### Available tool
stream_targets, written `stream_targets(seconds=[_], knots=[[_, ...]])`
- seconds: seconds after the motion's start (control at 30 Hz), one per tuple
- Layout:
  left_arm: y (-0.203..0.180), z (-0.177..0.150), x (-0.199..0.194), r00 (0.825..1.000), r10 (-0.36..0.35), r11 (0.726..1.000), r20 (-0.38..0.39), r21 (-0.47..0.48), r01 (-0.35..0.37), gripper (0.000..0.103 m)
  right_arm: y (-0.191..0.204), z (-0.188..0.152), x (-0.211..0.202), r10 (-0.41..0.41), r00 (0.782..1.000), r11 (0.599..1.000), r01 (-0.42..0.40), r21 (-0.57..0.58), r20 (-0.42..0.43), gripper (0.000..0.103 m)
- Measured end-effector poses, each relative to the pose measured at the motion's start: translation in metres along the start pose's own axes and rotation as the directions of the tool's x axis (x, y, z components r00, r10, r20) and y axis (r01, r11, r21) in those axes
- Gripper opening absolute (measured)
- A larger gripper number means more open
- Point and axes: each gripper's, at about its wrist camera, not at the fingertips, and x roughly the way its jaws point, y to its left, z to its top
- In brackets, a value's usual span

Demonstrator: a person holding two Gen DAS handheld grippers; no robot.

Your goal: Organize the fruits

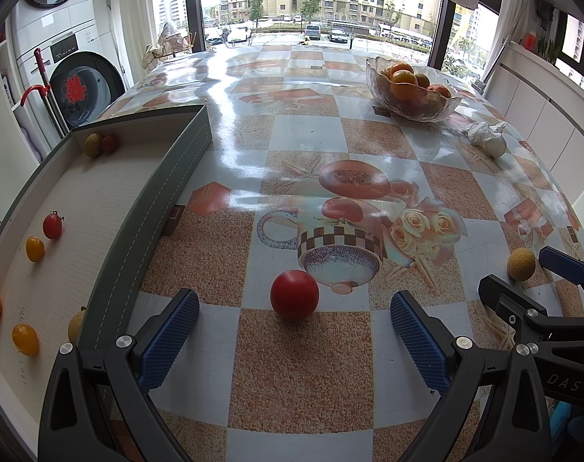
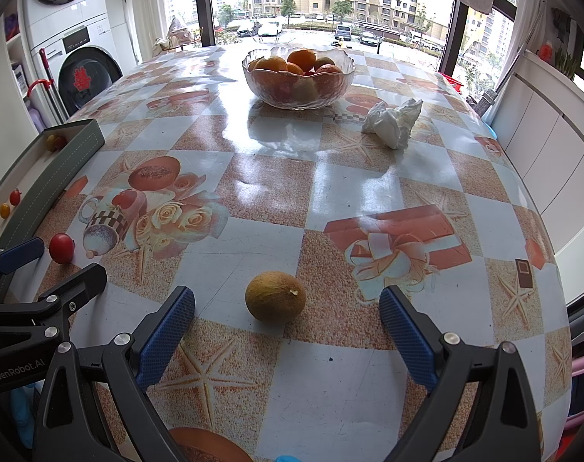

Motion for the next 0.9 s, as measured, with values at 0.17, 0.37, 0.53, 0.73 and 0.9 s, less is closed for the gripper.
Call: stream_targets(seconds=[0.17, 0.37, 0.53, 0.73, 0.9], knots=[[0.001, -0.002, -0.001, 1.0, 0.012, 1.0, 0.0, -0.003, -0.012, 0.101, -0.001, 0.0, 0.0, 0.007, 1.0, 1.0, -0.007, -0.006, -0.003, 0.097], [-0.003, -0.008, -0.014, 1.0, -0.009, 1.0, 0.024, 0.014, 0.009, 0.073, 0.003, -0.007, -0.011, 0.049, 0.999, 0.998, -0.049, -0.048, 0.002, 0.056], [-0.007, -0.01, -0.023, 0.995, -0.098, 0.995, 0.023, 0.028, 0.097, 0.017, -0.002, -0.006, -0.016, 0.12, 0.993, 0.993, -0.121, -0.014, -0.016, 0.028], [0.016, -0.015, -0.037, 0.976, -0.213, 0.973, 0.037, -0.081, 0.215, 0.009, -0.009, -0.011, -0.024, 0.216, 0.976, 0.975, -0.214, 0.055, -0.025, 0.028], [0.022, -0.016, -0.045, 0.985, -0.165, 0.982, 0.053, -0.082, 0.169, 0.009, 0.0, -0.012, -0.027, 0.223, 0.974, 0.974, -0.221, 0.04, -0.03, 0.028]])
